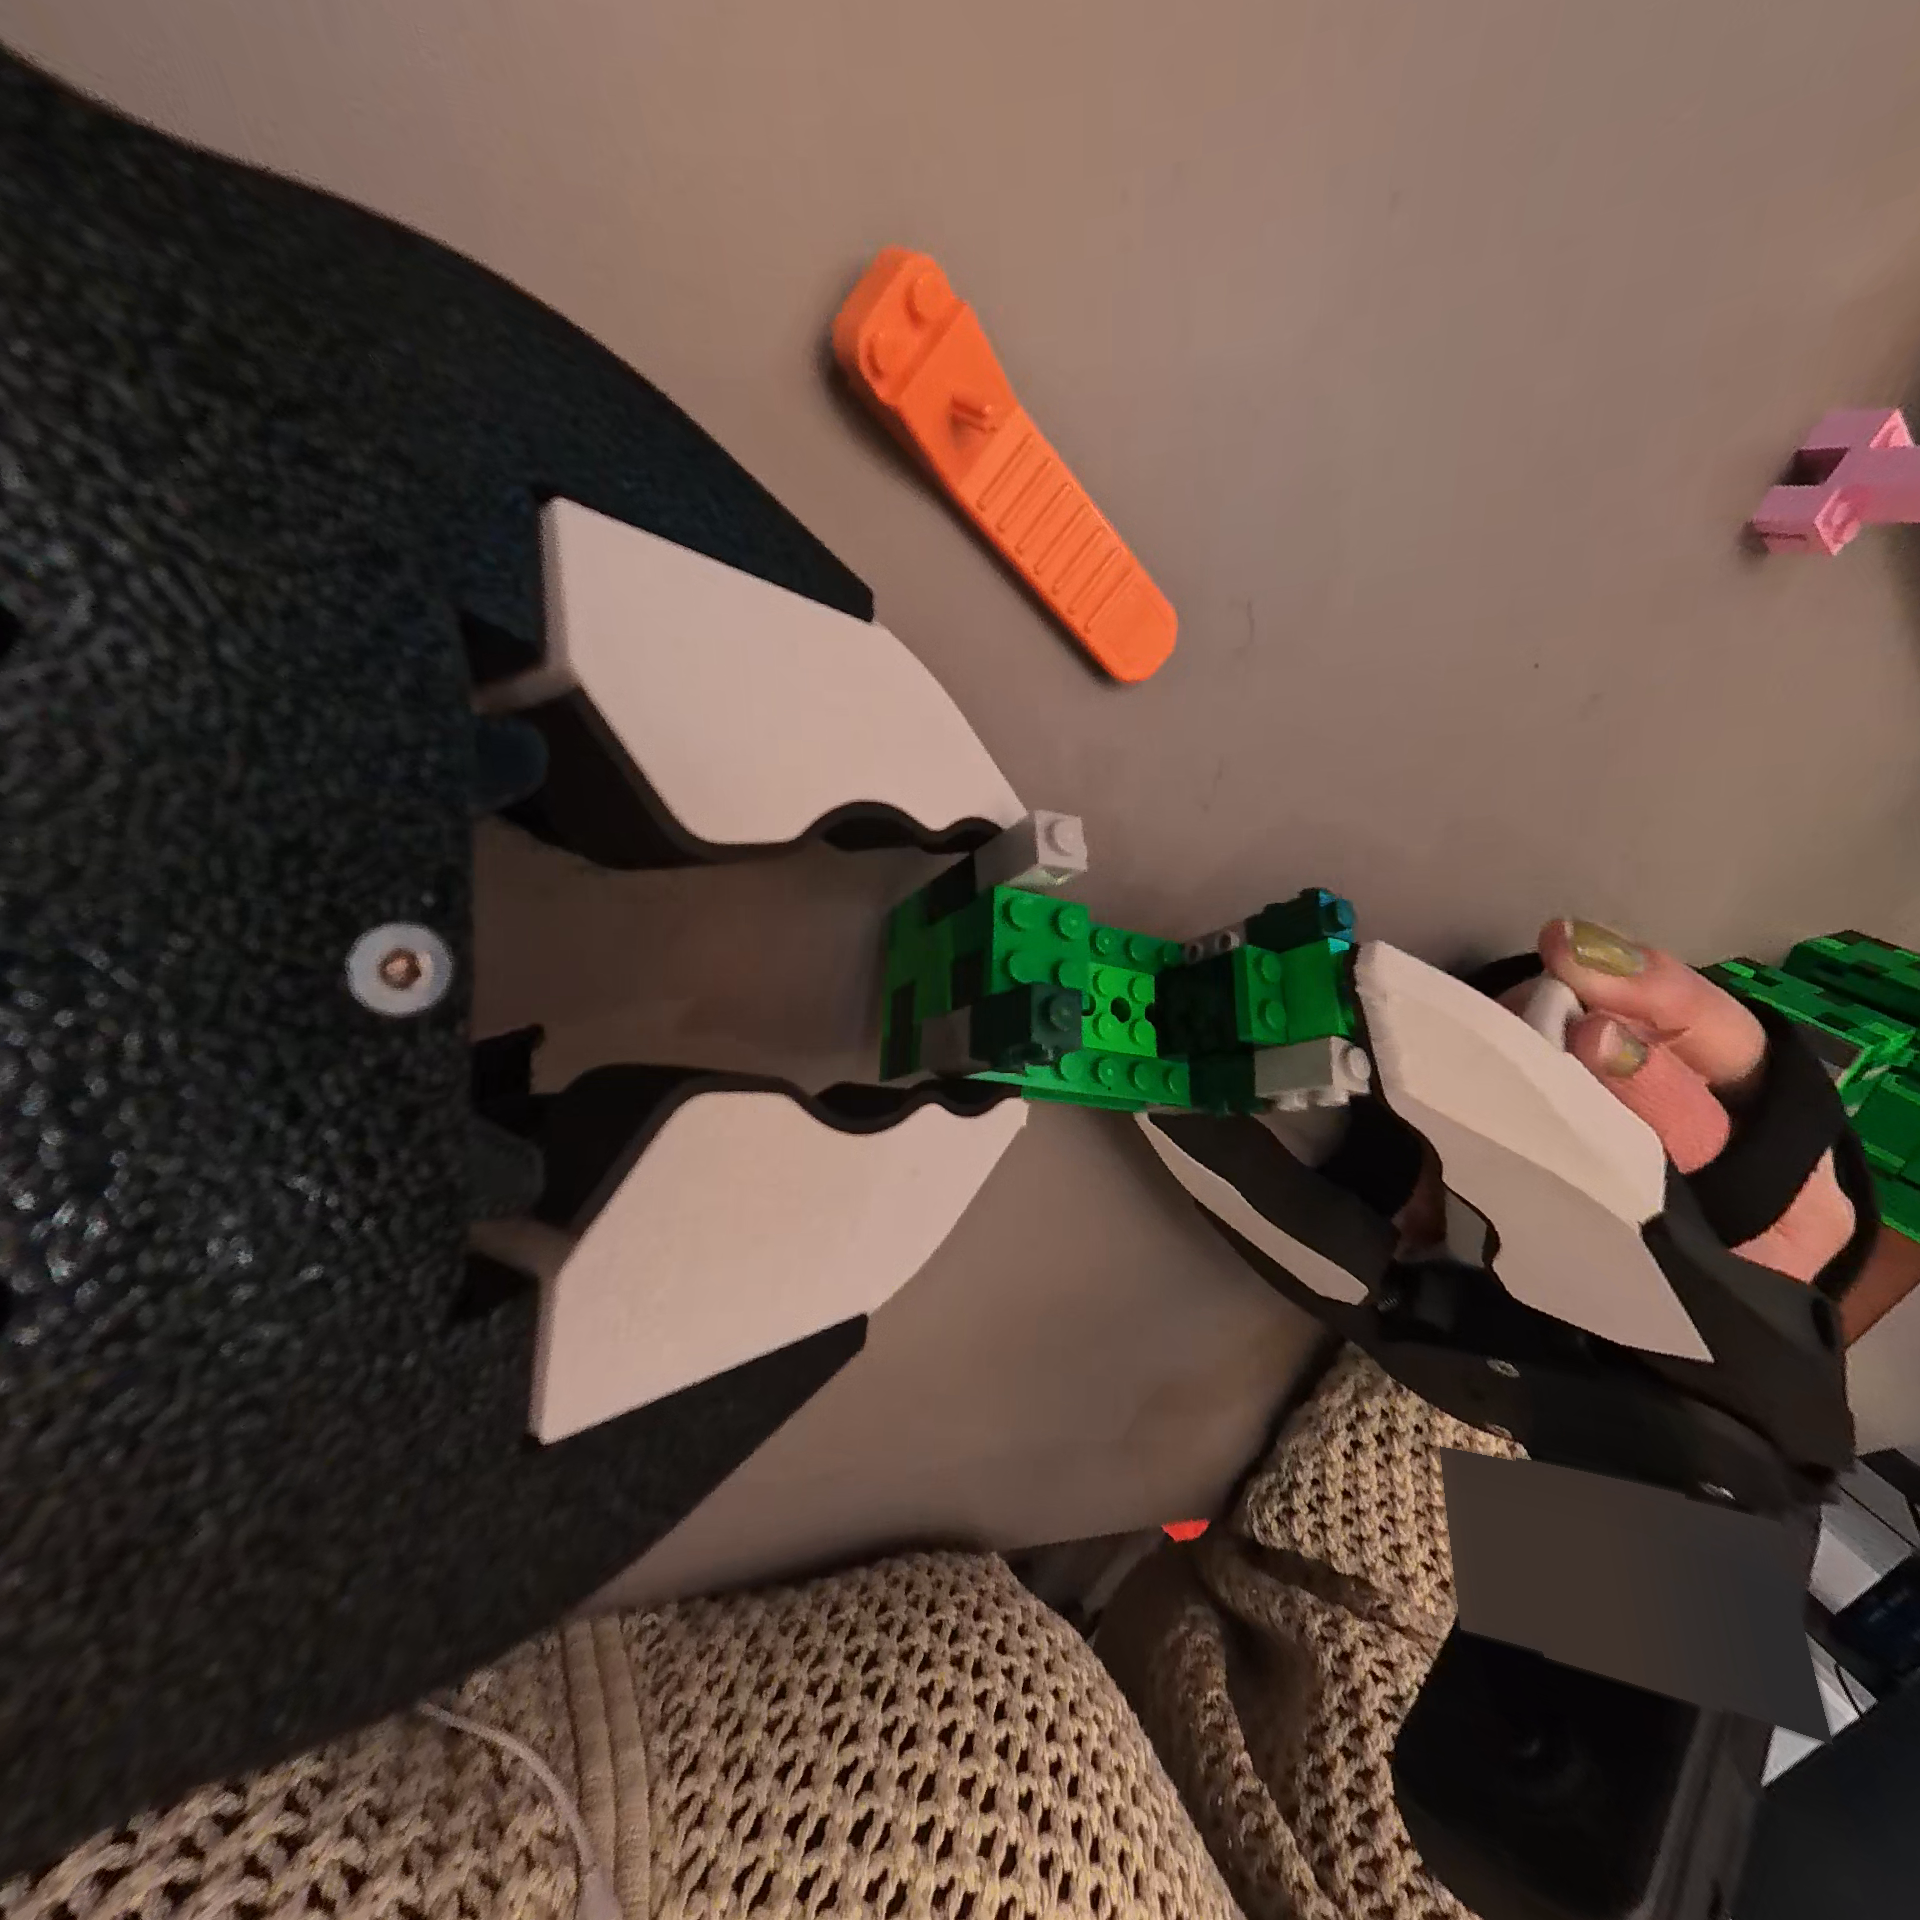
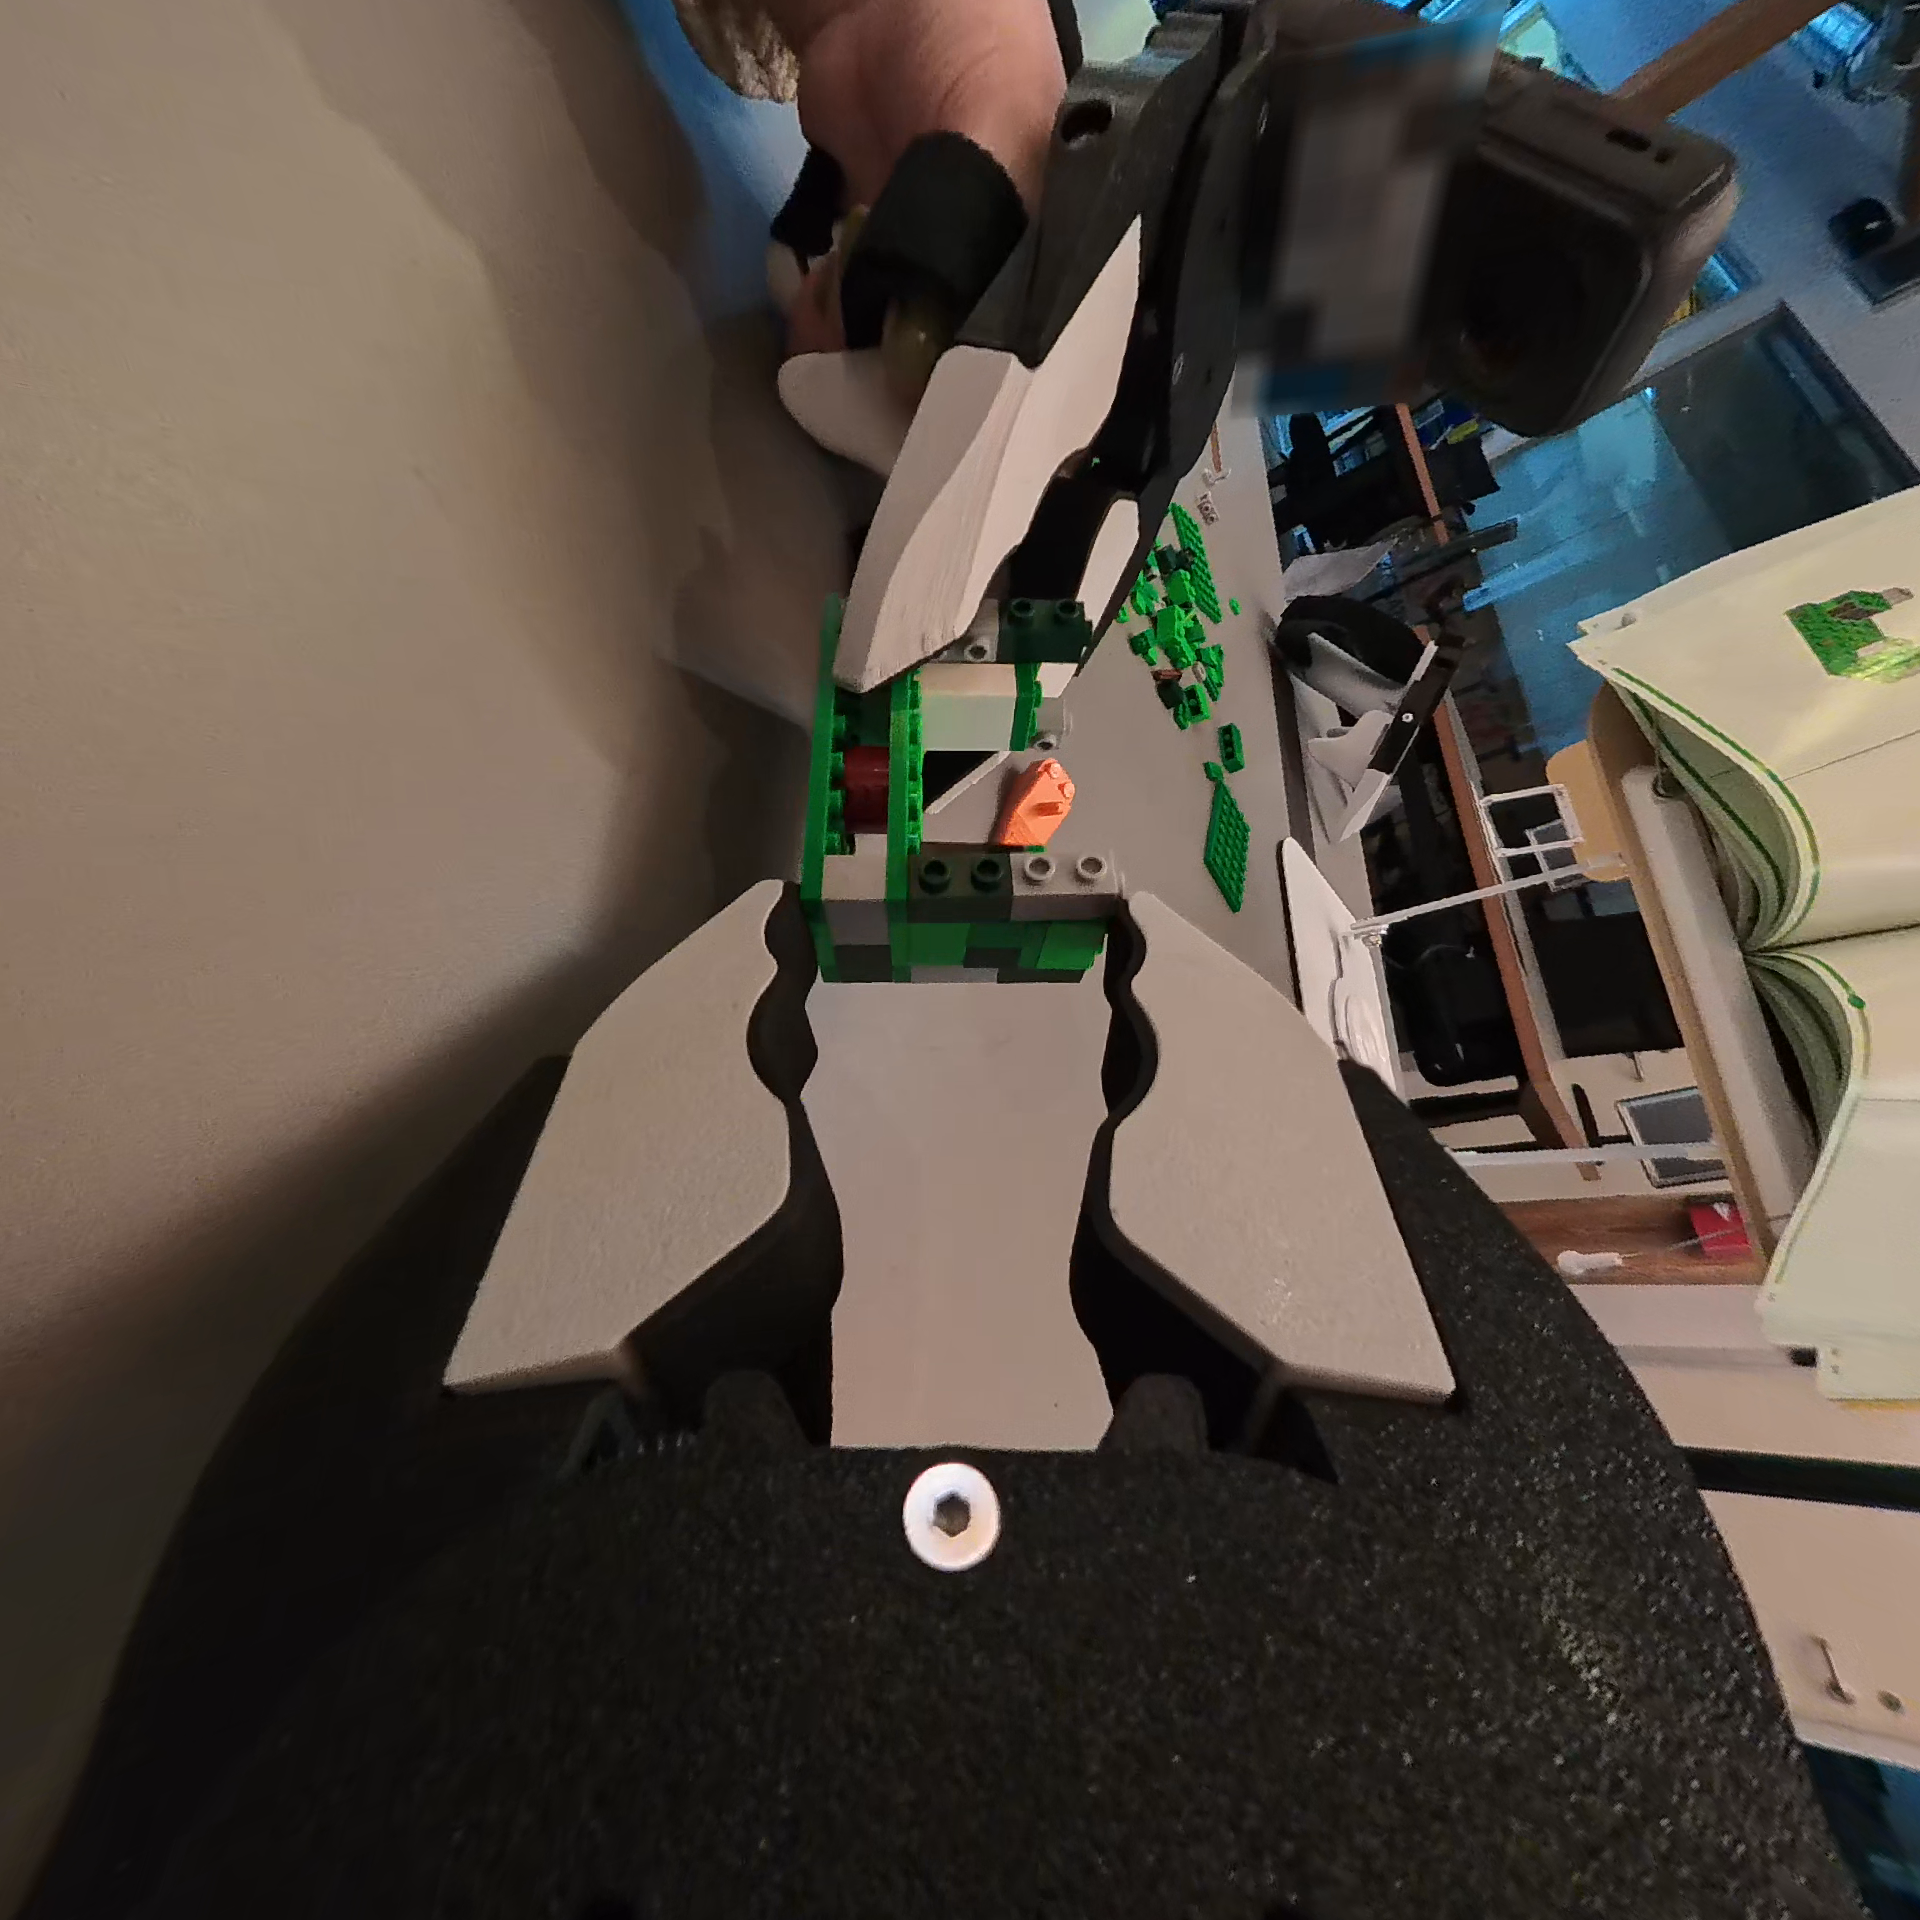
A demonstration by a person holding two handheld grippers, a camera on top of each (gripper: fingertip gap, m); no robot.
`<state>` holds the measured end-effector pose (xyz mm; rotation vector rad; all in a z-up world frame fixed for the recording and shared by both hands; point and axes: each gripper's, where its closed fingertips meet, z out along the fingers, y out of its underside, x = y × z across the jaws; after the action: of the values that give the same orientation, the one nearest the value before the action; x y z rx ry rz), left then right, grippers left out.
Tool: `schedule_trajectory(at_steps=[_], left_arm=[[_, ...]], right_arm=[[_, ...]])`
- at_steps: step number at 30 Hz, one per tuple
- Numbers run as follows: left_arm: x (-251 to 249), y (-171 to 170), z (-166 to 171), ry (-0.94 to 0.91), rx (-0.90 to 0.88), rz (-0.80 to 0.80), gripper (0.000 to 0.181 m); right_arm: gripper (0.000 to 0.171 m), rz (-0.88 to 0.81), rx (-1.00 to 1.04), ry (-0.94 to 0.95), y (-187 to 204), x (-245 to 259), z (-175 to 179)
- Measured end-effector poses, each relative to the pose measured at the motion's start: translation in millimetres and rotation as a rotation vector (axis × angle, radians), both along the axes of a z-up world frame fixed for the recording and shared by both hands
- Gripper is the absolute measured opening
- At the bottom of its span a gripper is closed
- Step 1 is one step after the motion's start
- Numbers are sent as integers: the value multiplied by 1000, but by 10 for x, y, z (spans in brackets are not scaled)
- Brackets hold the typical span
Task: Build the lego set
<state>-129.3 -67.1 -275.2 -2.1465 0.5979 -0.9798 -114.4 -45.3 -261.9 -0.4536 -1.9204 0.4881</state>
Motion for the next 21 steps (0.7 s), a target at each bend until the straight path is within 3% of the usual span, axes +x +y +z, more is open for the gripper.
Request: schedule_trajectory(at_steps=[4, 7, 11, 21], left_arm=[[-7, 12, 32, -41, -8, 13, 41], [-9, 16, 20, -27, -5, 15, 41], [-4, 13, 3, 2, 7, 14, 41], [8, 1, -21, 29, 10, 2, 41]], right_arm=[[54, -21, -80, 7, 2, -7, 24], [67, 2, -162, 13, -63, -4, 77], [54, 25, -103, 54, -95, 13, 96], [54, 39, -71, 40, -109, 28, 81]])
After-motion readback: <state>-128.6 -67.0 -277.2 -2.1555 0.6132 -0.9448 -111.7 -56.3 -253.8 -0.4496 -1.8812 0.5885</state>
